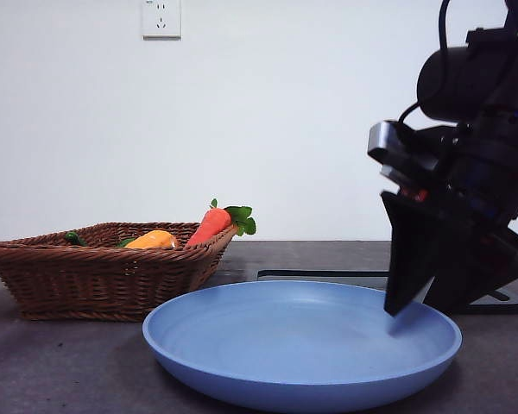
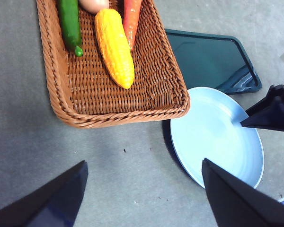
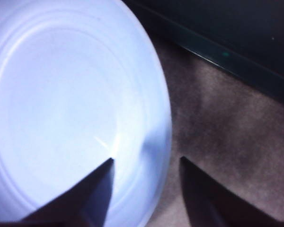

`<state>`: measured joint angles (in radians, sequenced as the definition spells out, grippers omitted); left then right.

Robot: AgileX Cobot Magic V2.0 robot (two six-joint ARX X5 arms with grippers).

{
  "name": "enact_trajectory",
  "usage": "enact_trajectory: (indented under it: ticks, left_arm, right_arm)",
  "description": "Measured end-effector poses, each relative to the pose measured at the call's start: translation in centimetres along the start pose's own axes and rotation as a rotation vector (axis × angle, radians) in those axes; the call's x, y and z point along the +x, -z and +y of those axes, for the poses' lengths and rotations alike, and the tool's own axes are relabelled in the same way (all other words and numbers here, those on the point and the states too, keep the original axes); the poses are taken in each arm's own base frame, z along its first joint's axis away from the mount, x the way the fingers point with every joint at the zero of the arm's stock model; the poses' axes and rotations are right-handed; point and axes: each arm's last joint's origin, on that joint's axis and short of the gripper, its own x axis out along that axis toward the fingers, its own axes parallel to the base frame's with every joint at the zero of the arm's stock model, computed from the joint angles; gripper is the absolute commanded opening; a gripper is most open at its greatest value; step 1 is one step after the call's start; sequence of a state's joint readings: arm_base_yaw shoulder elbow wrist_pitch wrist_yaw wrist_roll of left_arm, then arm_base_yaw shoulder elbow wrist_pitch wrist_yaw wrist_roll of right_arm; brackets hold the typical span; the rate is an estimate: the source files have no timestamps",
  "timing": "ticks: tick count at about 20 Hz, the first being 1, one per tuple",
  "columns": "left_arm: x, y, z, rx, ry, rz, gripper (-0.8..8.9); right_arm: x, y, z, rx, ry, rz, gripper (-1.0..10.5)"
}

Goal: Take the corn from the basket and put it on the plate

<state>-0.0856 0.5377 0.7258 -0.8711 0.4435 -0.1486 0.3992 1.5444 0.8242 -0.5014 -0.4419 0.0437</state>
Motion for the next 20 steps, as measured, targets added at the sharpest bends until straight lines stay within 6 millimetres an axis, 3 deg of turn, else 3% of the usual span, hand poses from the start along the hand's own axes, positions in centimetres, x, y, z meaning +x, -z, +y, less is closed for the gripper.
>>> enact_trajectory:
  ticks: [3, 9, 14, 20]
  left_arm:
    - [0.0, 0.0, 0.0, 0.002, 0.001, -0.005, 3.91]
    - [1.1, -0.7, 0.4, -0.011, -0.004, 0.024, 3.90]
    - [3.7, -2.9, 0.6, 0.008, 0.016, 0.060, 3.90]
    - [8.7, -7.9, -1.0, 0.100, -0.088, 0.098, 3.90]
  right_arm:
    - [0.5, 0.0, -0.2, 0.008, 0.001, 0.017, 0.0]
    - [-0.1, 0.3, 0.0, 0.056, -0.003, 0.033, 0.0]
    - [-4.3, 1.5, 1.9, 0.035, 0.001, -0.010, 0.0]
    - [-9.8, 3.5, 4.5, -0.014, -0.012, -0.171, 0.0]
